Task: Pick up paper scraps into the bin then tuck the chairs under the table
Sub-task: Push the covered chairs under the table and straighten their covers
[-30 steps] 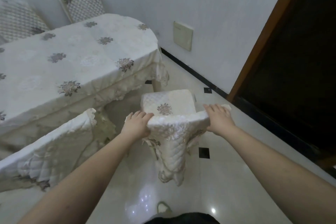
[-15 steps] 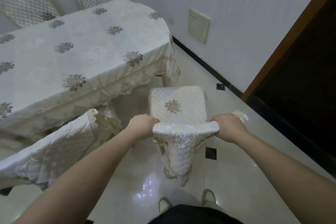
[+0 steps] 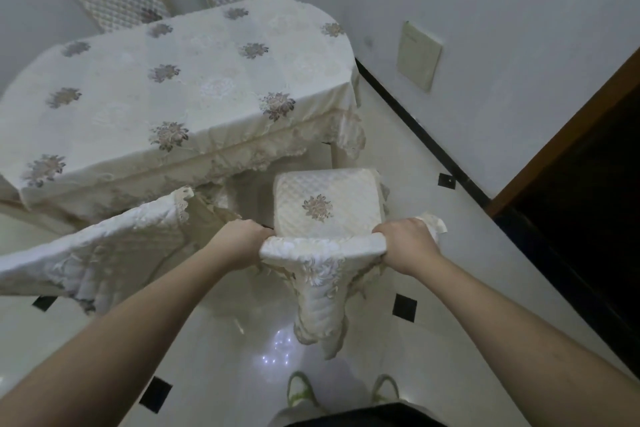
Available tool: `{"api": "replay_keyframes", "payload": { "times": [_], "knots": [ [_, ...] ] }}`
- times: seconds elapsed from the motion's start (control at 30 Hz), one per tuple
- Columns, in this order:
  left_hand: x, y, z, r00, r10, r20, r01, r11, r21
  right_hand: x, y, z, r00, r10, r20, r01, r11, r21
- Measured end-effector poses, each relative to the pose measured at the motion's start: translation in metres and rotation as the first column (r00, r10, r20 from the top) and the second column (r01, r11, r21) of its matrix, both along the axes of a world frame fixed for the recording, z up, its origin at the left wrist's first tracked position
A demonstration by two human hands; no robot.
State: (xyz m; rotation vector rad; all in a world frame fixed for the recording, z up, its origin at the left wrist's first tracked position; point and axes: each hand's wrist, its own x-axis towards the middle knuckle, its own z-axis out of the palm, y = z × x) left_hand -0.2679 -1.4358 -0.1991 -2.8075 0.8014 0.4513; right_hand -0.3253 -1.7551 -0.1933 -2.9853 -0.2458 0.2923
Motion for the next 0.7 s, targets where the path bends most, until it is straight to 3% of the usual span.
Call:
{"api": "replay_keyframes", "payload": {
  "times": [0.43,0.7],
  "knots": [
    [-0.035,0.022,0.002,0.992,0.107,0.074,-0.113,0.99,0.082,0.039,0.026,0.002,0.99,0.136,-0.028,-0.137,0.99,-0.02],
    [-0.01,0.019,0.005,0.976,0.2,0.083,-0.203,0.979,0.032,0.081,0.02,-0.002,0.985,0.17,0.005,-0.17,0.985,-0.025]
  ]
}}
